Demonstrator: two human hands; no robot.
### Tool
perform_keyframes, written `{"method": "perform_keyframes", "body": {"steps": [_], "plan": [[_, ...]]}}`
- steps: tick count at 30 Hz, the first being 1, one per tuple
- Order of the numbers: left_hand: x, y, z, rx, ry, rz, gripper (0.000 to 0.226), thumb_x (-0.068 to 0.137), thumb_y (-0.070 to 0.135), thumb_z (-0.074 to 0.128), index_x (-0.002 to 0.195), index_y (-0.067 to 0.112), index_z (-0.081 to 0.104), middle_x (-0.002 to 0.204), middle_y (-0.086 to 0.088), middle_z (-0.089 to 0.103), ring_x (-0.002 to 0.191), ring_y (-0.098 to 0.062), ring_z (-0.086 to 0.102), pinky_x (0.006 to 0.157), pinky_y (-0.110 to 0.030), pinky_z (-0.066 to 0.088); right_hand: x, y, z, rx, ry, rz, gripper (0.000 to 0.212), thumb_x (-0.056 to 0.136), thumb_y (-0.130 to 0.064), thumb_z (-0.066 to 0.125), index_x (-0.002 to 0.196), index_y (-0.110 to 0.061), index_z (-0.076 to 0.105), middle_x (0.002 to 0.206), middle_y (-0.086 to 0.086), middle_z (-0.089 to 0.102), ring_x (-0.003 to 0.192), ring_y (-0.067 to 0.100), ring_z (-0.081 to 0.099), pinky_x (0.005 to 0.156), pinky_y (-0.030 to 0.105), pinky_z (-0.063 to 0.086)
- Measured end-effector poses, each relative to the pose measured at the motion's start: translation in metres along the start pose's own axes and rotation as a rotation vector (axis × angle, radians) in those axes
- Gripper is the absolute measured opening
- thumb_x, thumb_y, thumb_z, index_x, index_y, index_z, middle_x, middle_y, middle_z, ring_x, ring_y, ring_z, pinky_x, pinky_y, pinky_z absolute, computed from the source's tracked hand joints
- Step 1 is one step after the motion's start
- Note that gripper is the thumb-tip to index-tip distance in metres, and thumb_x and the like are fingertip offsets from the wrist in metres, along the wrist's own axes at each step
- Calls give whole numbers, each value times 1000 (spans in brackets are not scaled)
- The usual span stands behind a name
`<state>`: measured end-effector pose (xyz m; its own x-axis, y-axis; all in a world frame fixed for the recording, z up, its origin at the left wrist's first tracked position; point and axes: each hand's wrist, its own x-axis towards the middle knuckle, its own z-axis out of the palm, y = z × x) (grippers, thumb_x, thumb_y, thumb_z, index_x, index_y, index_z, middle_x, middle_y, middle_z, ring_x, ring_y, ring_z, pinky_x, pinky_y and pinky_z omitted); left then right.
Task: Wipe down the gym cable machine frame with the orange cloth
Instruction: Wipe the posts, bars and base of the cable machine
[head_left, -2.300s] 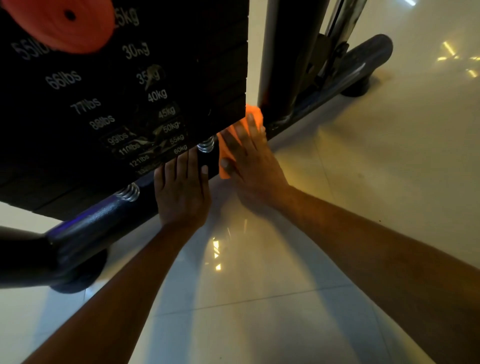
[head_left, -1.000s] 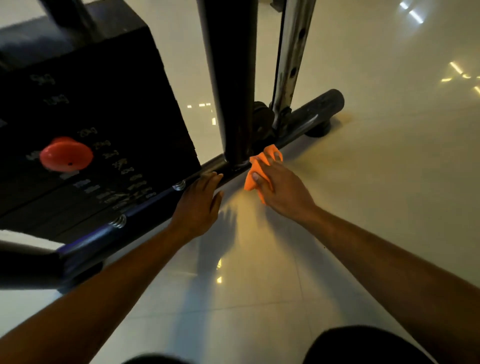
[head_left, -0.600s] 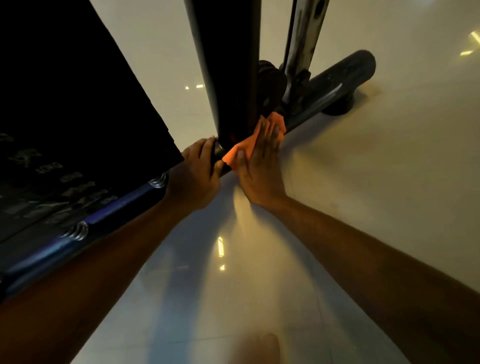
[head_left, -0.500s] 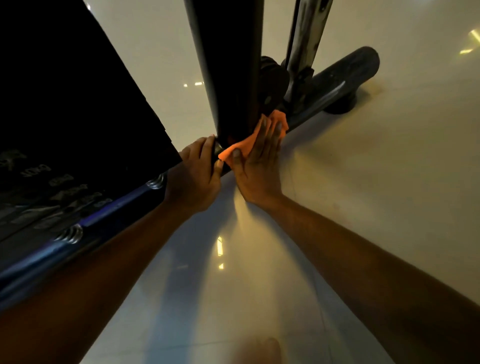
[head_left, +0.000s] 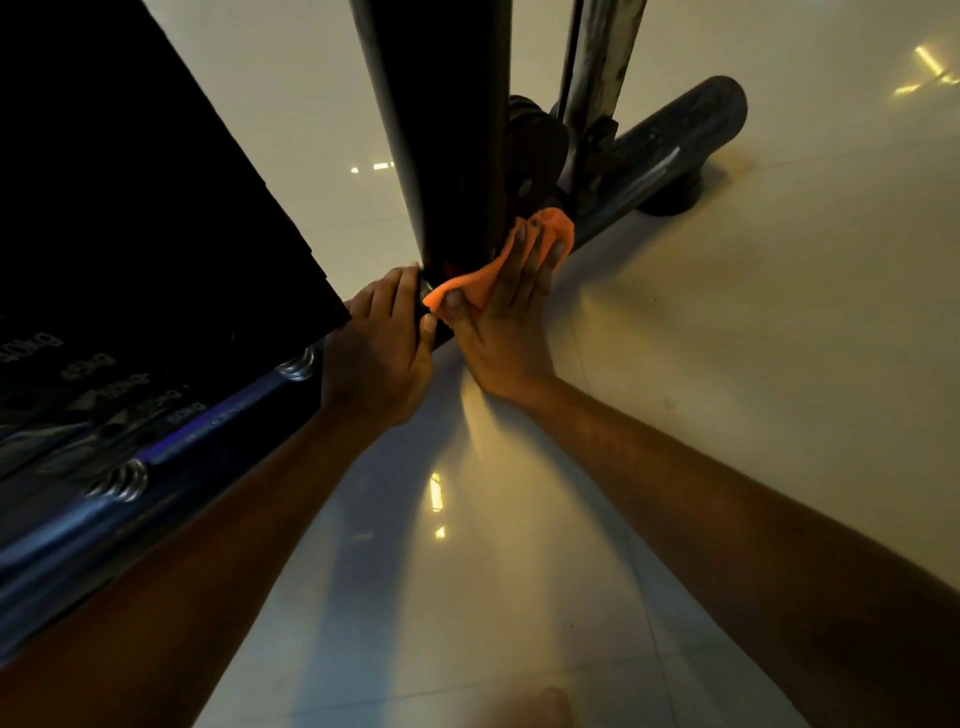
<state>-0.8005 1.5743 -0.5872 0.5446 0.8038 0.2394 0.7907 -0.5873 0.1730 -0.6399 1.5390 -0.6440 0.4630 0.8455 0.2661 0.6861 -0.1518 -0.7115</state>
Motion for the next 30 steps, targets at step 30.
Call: {"method": "perform_keyframes", "body": {"steps": [30], "plan": [[2,29,13,55,33,-240,68,110,62,35,161,19,41,162,-6,48,153,-31,39,121,-60,31,23,52,-50,-360,-104,-265,84,113,-51,38,173,-12,-7,180,18,-14,166,43,-15,133,61,16]]}}
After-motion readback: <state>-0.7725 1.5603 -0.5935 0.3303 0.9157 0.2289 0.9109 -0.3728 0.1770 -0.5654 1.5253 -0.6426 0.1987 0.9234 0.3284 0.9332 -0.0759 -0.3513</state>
